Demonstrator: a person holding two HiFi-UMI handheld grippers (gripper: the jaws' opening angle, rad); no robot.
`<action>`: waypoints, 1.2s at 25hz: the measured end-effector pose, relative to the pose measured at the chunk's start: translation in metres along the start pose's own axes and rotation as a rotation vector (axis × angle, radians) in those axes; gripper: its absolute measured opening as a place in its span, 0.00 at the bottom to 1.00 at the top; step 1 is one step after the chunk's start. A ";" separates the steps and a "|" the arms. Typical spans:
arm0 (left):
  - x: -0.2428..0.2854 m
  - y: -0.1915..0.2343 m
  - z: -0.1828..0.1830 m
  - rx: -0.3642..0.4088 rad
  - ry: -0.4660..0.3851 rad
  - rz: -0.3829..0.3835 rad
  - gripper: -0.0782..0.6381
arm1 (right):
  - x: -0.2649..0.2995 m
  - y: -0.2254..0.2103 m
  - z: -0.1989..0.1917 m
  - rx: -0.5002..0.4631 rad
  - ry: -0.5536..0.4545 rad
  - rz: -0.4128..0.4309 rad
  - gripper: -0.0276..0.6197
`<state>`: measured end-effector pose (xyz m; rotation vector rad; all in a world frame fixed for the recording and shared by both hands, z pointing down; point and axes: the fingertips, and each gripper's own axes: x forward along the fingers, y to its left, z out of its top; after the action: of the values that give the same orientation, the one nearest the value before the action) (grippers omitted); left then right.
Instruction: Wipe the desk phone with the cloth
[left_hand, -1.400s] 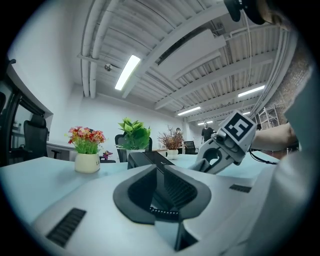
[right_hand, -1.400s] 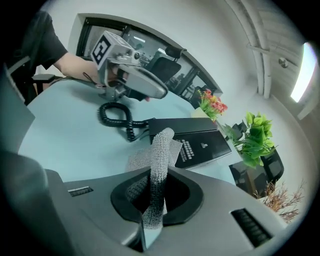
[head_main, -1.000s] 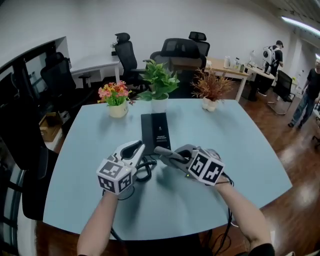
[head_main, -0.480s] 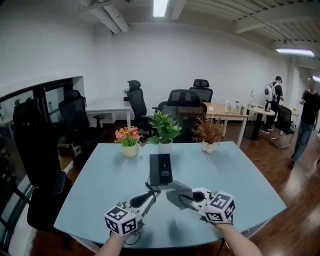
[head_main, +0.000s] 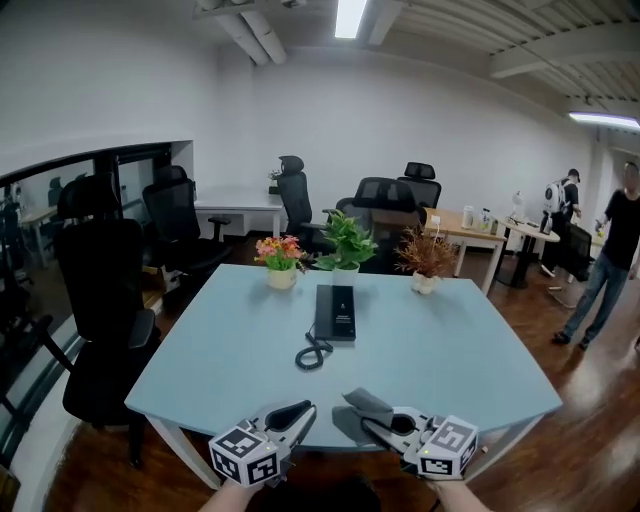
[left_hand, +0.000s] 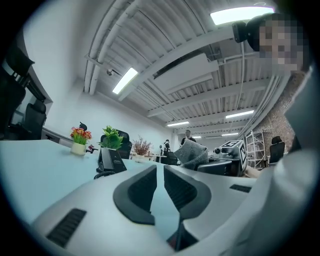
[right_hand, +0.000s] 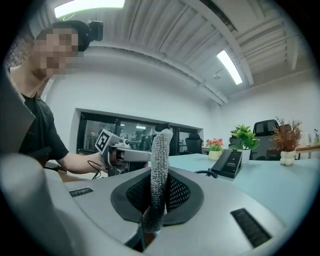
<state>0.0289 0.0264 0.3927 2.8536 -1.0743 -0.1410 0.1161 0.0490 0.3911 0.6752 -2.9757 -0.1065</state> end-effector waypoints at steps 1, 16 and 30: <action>-0.008 -0.011 0.001 0.005 0.004 0.000 0.19 | -0.006 0.012 0.005 -0.003 -0.013 -0.001 0.03; -0.049 -0.069 0.042 0.057 -0.062 0.002 0.19 | -0.047 0.074 0.059 -0.076 -0.125 -0.010 0.03; -0.038 -0.060 0.039 0.050 -0.060 -0.001 0.19 | -0.042 0.064 0.053 -0.068 -0.137 -0.020 0.03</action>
<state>0.0350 0.0948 0.3492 2.9116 -1.1026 -0.2045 0.1211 0.1269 0.3407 0.7176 -3.0783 -0.2646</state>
